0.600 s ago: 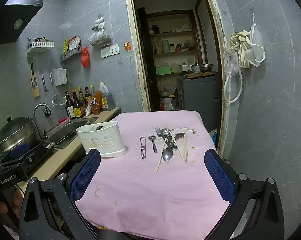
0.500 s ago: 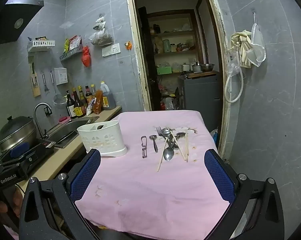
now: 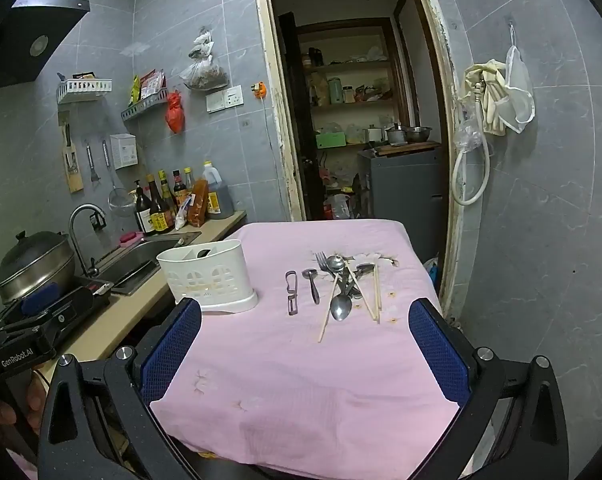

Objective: Organize utensils

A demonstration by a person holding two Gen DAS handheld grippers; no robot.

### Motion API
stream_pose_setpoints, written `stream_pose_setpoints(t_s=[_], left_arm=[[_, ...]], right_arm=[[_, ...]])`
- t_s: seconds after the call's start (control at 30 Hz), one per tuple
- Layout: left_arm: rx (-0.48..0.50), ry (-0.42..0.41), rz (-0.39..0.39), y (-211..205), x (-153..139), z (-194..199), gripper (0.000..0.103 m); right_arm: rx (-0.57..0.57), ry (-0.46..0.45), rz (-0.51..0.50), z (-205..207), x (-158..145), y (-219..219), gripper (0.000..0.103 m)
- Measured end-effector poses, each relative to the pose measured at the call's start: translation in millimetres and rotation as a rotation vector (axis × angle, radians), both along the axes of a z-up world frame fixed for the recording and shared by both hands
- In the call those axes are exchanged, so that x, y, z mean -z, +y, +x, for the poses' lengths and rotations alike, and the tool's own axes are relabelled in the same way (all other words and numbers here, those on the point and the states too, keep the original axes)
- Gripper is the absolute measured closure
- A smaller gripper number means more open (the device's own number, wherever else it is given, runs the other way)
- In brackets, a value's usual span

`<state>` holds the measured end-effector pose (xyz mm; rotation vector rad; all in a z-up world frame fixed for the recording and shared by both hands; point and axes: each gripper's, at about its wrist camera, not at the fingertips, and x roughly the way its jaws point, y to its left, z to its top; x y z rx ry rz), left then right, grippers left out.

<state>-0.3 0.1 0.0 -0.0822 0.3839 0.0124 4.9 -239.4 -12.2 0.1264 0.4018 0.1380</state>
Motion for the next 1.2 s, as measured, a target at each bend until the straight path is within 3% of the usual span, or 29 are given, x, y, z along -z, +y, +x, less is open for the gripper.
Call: stream_pose_setpoints(t_s=[1.2], left_arm=[[0.001,0.004,0.005,0,0,1,0.001]], right_arm=[[-0.007,0.014,0.005,8,10,10,0.001]])
